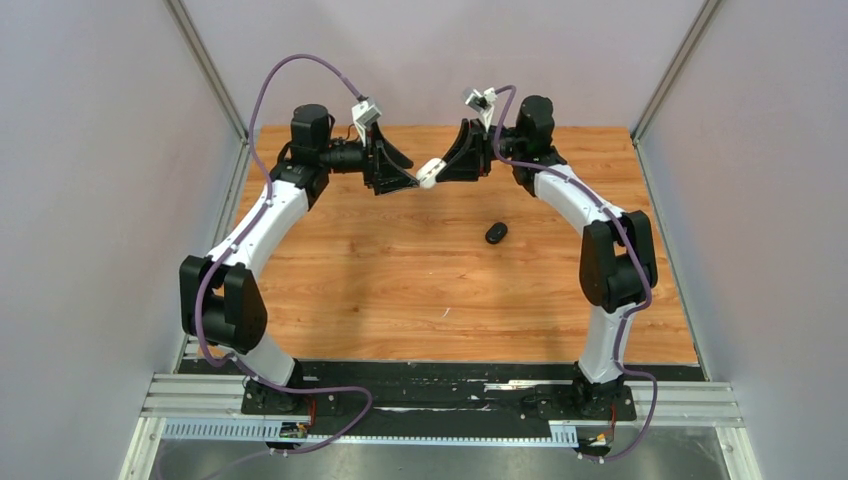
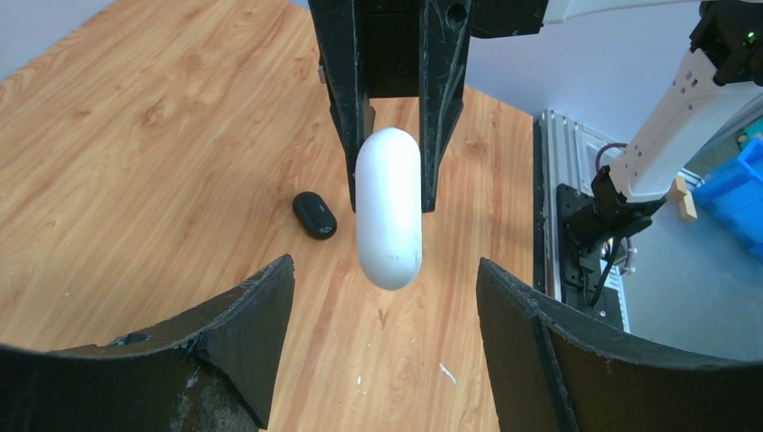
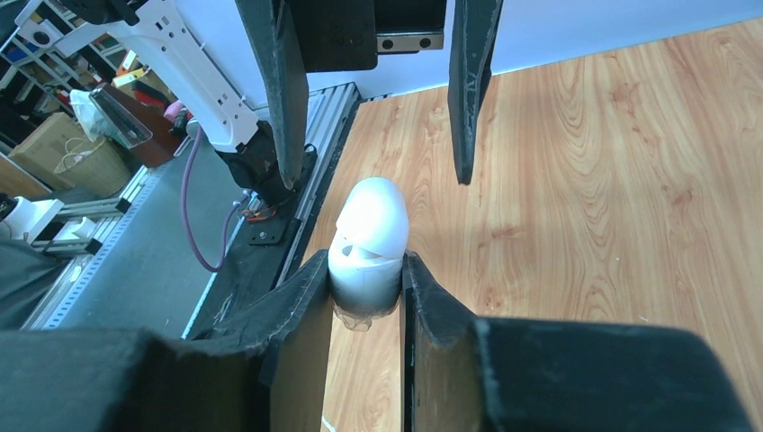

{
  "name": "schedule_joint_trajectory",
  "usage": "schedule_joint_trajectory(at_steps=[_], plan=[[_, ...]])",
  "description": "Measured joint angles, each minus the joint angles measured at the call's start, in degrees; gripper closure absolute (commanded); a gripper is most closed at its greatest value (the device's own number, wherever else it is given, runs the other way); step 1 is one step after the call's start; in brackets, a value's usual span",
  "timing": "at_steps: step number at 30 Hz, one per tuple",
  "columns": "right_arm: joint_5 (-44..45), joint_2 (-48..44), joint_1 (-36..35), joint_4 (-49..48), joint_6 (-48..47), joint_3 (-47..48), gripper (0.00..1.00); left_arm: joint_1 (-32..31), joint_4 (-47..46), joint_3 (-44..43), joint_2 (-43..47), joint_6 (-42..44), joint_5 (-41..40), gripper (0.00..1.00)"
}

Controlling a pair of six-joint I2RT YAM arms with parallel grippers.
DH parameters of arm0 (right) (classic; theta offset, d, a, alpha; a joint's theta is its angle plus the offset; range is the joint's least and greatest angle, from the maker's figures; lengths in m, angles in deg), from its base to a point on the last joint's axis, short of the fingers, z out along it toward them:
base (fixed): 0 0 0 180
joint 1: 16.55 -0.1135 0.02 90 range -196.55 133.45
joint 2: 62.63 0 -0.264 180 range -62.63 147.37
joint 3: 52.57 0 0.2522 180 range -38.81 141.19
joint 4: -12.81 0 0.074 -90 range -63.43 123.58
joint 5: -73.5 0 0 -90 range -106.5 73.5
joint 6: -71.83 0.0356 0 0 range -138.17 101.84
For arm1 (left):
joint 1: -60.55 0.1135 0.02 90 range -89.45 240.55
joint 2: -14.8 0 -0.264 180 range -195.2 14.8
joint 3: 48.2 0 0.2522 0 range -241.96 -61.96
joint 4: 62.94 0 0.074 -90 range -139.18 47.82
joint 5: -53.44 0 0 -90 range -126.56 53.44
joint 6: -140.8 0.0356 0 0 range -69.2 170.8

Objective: Insert the wireless bluetooth earbuds into the charging case
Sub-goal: Close the charging case with the earbuds at the center of the board.

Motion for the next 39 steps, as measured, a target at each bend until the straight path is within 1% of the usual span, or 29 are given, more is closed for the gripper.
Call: schedule_joint_trajectory(at_steps=[6,12,24,30,34,36,39], plan=[[-0.1,0.0,-0.9,-1.5,1.1,0.0,1.00,-1.4,2.9,-1.5,-0.2,3.6,-2.2,0.29],[-0.5,0.0,-0.9,-2.0,1.0,0.0,1.00,-1.5,4.3,-3.5,-1.2,5.7,-4.7,0.32],[-0.5,0.0,-0.9,0.9,-3.0,0.0,1.00,-1.3,4.5,-3.8,-1.8,4.9,-7.2,0.34],[-1.0,-0.1,-0.9,1.4,-3.8,0.0,1.00,-0.2,4.6,-4.0,-2.0,3.7,-10.6,0.30],[-0.7,-0.1,-1.1,1.6,-4.6,0.0,1.00,0.1,4.9,-4.2,-2.1,2.8,-11.8,0.23],[-0.8,-0.2,-1.1,1.6,-4.6,0.0,1.00,0.4,4.1,-4.2,-2.1,1.6,-10.7,0.20],[-1.3,-0.3,-1.2,1.6,-4.6,0.0,1.00,1.0,-0.9,-3.6,-2.3,-3.5,-7.1,0.20]])
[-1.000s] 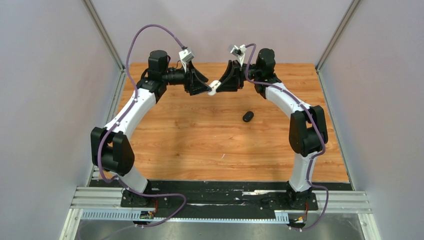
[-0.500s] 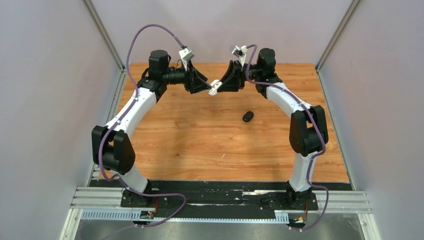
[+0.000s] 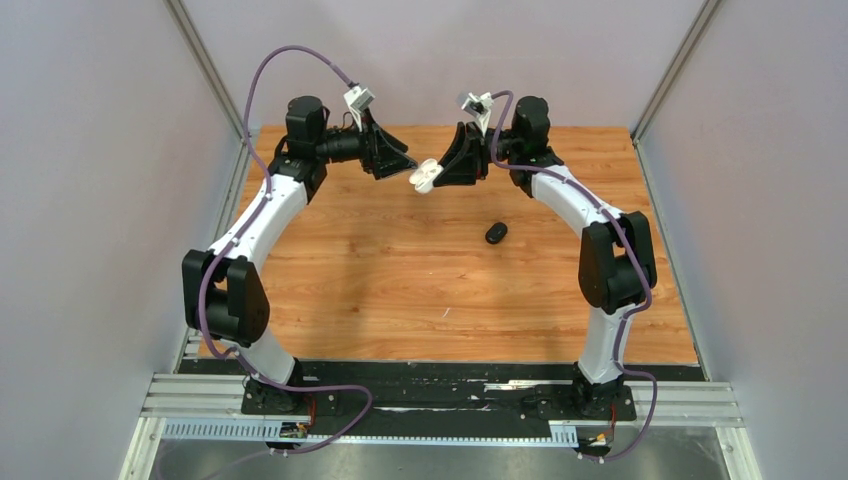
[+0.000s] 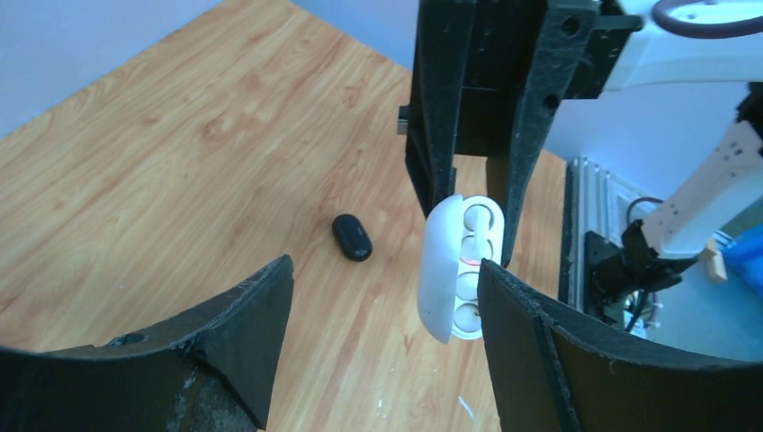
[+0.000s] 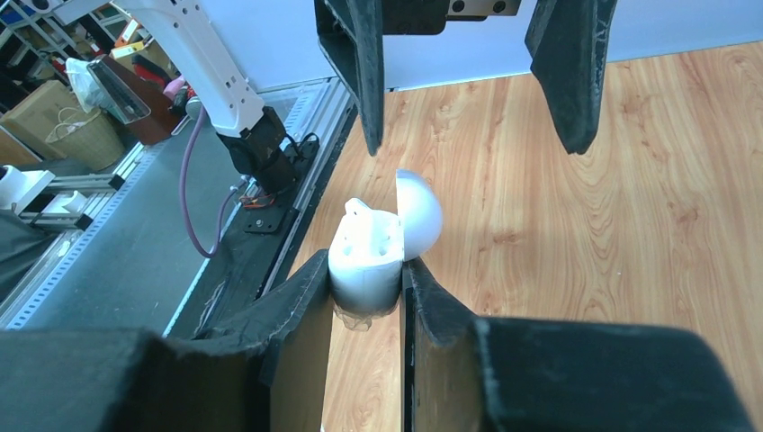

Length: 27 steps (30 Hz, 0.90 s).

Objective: Insert the wireless bluetooth earbuds into the charging case
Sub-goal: Close the charging case with the earbuds at the center of the board, then adjust the charging case with the earbuds in the charging case.

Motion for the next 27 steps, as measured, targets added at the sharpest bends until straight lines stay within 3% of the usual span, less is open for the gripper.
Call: schedule_joint_trajectory(at_steps=[7,27], plan=[[-0.3,0.0,0.0,-0.3,0.7,0.0,1.00,0.5,-9.5,3.6,-0.2,-8.3,6.0,0.20],[-0.1,0.0,0.0,-2.3,4.3,0.0,1.00,-1.8,4.8,2.0,-0.2,7.9,5.6,0.23]])
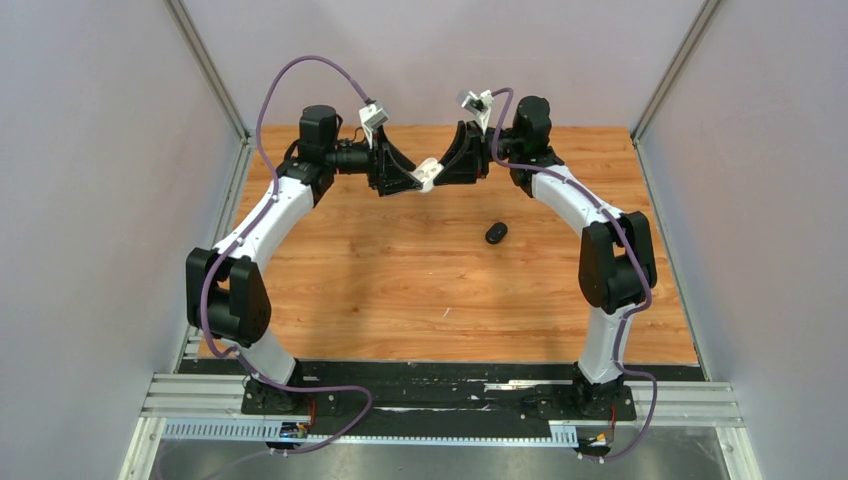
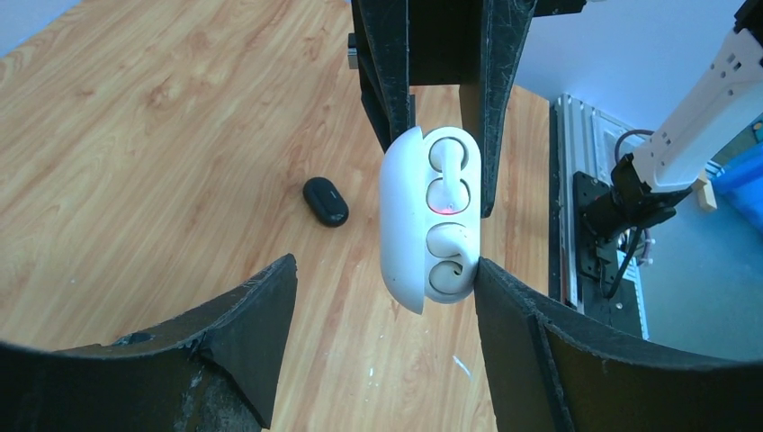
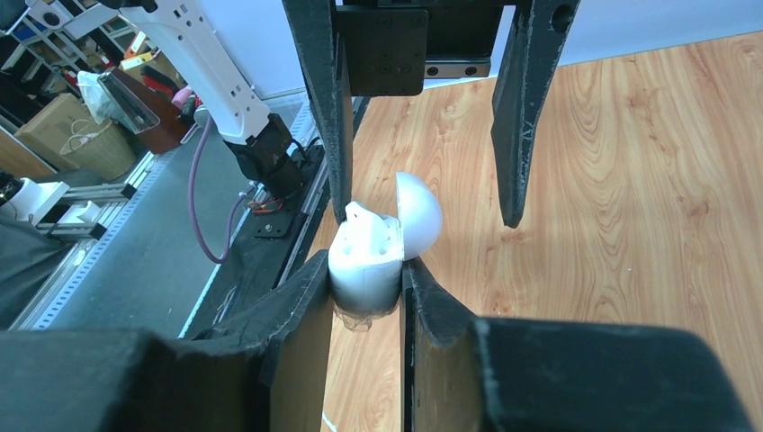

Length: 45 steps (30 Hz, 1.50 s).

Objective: Insert the wireless bluetooth earbuds into the charging case
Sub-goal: Adjust the charging case with the earbuds in the charging case.

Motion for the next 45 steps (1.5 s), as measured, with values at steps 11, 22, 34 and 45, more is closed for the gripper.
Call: schedule_joint_trajectory(at_steps=[11,22,34,45], plan=[[-0.2,0.0,0.0,0.0,-2.8,0.4,1.00,0.2,-0.1,-0.8,-0.4,-3.7,-0.4,0.32],[-0.6,0.0,0.0,9.2,-13.9,3.3,1.00,0.4,-1.4,-1.0,-2.7,-8.0,2.9,0.40],[-0.7,0.0,-0.4,18.8,-23.8,6.6,1.00,0.6,-3.6,-1.0,-3.3,-10.4,2.9,0.19],[4.6,0.0,0.0,16.0,-15.3,6.0,1.00,2.6,7.1,-7.4,-1.0,-0.3,4.0,0.00]])
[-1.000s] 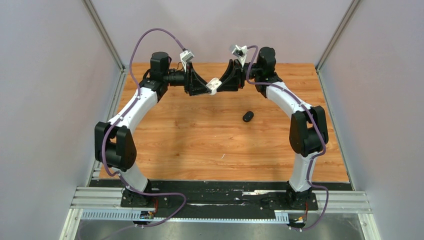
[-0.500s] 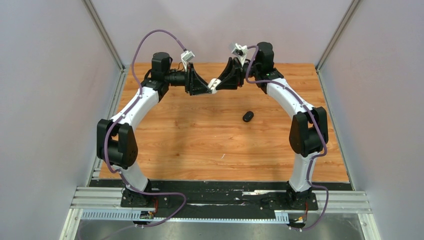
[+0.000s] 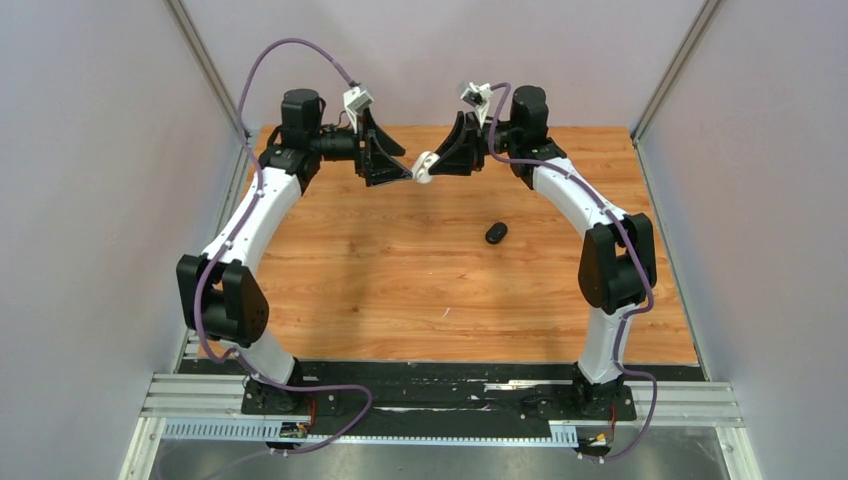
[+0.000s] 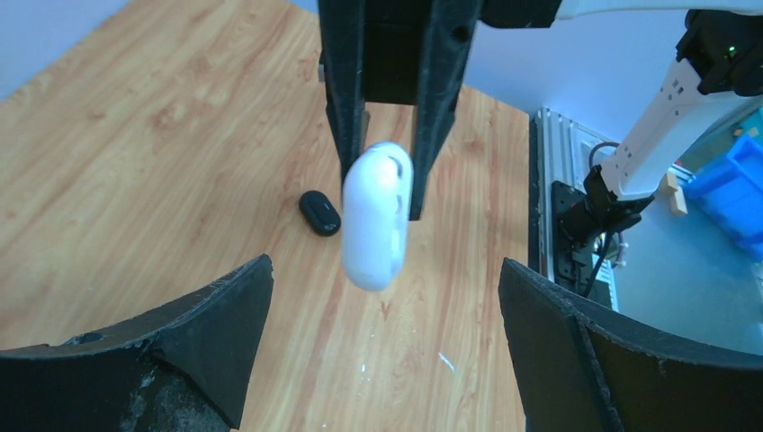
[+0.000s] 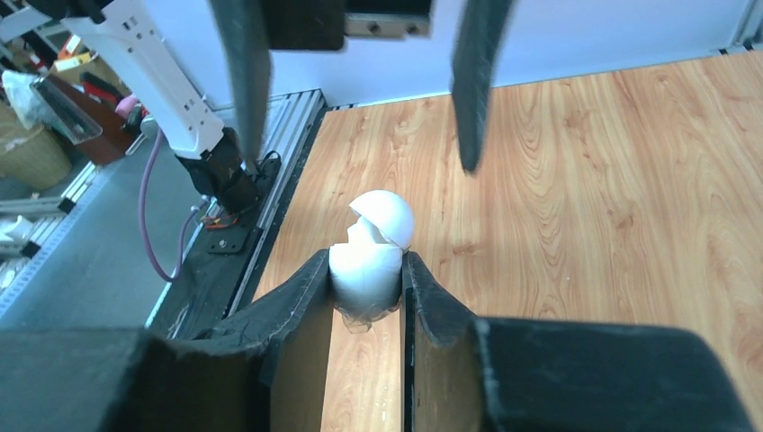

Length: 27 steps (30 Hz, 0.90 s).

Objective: Insert the wireless bluetooth earbuds into the charging case
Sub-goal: Adjust the charging case with the earbuds in the charging case.

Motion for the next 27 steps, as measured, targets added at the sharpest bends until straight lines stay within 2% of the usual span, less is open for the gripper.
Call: schedule_joint_trajectory(at_steps=[5,10,18,20,24,27], plan=[[2.3,0.1,0.3,-4.8,7.1,-1.6,1.00,0.1,-4.9,2.3,4.3,-1.0,-0.8,0.00],[3.2,0.3,0.4,-8.3,12.9,-1.9,1.00,-4.9,-6.2,3.1,3.3,1.5,-5.2,0.00],[7.1,1.0,0.4,-11.2,20.3,-3.1,1.00,-10.2,-1.5,3.1,1.9,12.9,-14.5,0.00],[9.8,1.2,0.3,-9.7,21.7,-3.1,1.00,-10.9,0.2,3.1,2.1,17.1,-18.2,0.00],[12.6,1.8,-0.1,-6.0,24.4,-2.5,1.00,-14.1,0.8,6.1,4.3,23.7,-30.5,0.01],[13.3,2.7,-0.4,-3.6,26.1,-1.5,1.00,-16.2,0.6,7.8,5.1,26.3,-38.6,0.09]])
